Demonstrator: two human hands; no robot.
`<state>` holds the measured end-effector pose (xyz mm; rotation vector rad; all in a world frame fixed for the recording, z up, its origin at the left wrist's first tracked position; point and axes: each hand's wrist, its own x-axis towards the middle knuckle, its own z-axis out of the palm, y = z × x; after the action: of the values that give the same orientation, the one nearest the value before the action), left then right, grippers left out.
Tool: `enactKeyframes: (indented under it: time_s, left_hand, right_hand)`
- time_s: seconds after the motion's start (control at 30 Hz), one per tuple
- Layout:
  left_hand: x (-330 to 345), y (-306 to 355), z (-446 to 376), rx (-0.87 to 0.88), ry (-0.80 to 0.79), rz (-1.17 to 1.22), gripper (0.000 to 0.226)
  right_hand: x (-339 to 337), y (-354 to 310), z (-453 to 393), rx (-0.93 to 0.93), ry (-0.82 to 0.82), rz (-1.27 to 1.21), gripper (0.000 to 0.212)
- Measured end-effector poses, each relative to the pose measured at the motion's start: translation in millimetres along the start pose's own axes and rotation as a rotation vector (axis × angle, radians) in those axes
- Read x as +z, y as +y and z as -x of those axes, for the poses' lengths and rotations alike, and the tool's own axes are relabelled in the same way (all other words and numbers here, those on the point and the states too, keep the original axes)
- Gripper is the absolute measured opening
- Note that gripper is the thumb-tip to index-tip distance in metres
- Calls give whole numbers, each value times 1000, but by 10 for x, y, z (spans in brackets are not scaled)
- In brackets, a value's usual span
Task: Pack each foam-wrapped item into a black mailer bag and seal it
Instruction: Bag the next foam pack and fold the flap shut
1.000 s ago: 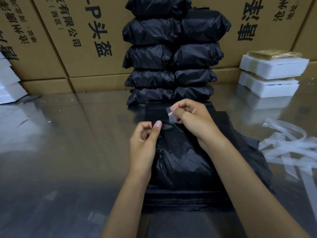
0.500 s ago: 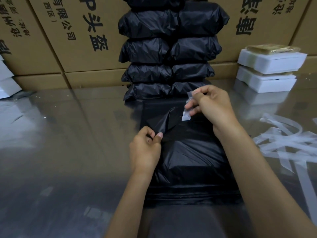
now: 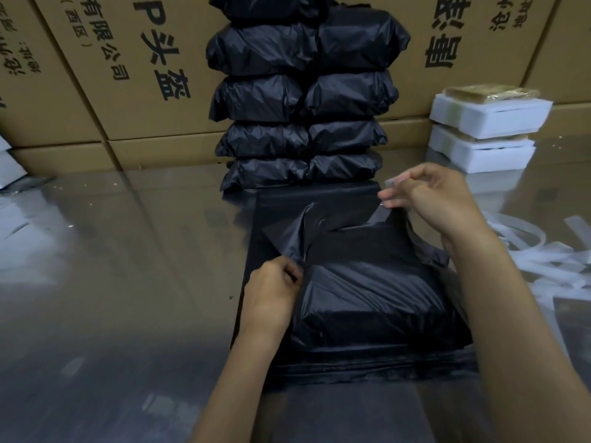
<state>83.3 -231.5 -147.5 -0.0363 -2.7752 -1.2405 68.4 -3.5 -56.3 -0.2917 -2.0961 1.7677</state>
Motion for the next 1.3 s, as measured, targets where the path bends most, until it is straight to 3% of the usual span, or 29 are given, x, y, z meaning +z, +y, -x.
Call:
enactKeyframes:
  time_s: [0.17,0.33,0.5,0.67,0.77,0.83,0.93,1.0,1.3]
  left_hand:
    - [-36,-1,30,2,-23,98,32]
    - [-201,214,114,175,212,327,25]
    - [-203,323,259,260,62,379,17]
    - [-137,342,287,210,-133,328,41]
    - [-129,367,279,179,-177,318,43]
    - [-143,391,285,240,-130,230,44]
    - [-116,527,356,485,6,-22,40]
    - [-66,665,412,595,-32,-159,39]
    - [136,1088,340,541,-283,-425,50]
  right_hand:
    - [-94,1,-18,30,-6,-9,15]
    - [-156,29,-63,14,-2,74,4]
    - [-214,89,-48,1,13,88,11]
    - [-310,245,-58,33,34,71,12]
    - [-341,326,-56,35,16,98,17]
    - [-366,388,-35,36,-13,102,19]
    - [-443,511,35,25,-58,169,20]
    - [-485,623,67,22,-75,196,18]
    - [-604,975,59,26,-51,101,7]
